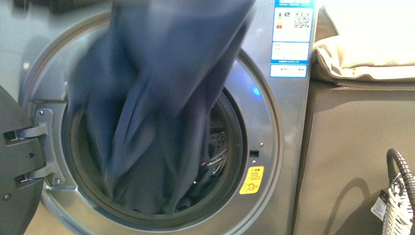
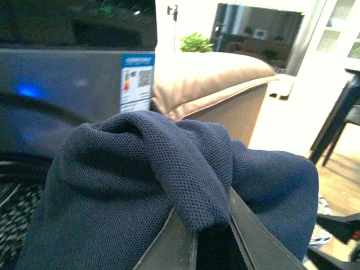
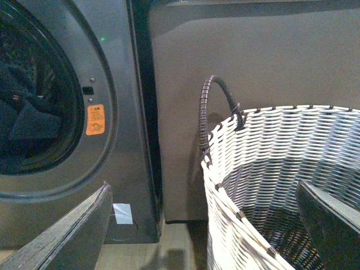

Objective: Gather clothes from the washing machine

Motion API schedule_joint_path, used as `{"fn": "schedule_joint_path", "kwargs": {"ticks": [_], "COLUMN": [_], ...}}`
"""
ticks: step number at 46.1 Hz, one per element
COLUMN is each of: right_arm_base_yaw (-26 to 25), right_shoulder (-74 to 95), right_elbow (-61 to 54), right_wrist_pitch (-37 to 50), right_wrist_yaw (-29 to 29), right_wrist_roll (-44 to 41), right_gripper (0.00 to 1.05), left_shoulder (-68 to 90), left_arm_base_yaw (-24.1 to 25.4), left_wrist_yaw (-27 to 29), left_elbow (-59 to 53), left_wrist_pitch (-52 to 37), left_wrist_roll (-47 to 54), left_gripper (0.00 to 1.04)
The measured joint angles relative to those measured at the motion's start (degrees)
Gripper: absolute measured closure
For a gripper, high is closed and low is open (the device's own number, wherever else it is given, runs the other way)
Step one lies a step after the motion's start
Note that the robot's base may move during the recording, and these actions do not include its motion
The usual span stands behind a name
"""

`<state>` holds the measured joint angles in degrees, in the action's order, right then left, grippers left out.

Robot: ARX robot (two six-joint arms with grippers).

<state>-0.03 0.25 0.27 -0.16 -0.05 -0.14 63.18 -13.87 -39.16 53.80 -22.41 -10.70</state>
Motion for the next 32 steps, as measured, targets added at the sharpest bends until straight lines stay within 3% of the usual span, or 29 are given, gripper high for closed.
{"fn": "schedule_joint_path", "kwargs": {"ticks": [19, 32], "right_arm_base_yaw": [0.00, 0.00], "right_shoulder": [0.00, 0.00], "right_elbow": [0.00, 0.00], "right_wrist_pitch": [0.00, 0.00], "right_wrist_yaw": [0.00, 0.00], "right_wrist_roll": [0.00, 0.00], "right_gripper": [0.07, 0.07], "left_shoulder": [-2.21, 8.94], "left_arm_base_yaw": [-7.93, -16.96], "left_wrist_yaw": [0.15, 5.64], "left_elbow": [6.62, 24.04], "left_wrist_pitch": [1.16, 7.34], "left_wrist_roll": [-1.55, 1.95], "left_gripper": [0.98, 0.98]}}
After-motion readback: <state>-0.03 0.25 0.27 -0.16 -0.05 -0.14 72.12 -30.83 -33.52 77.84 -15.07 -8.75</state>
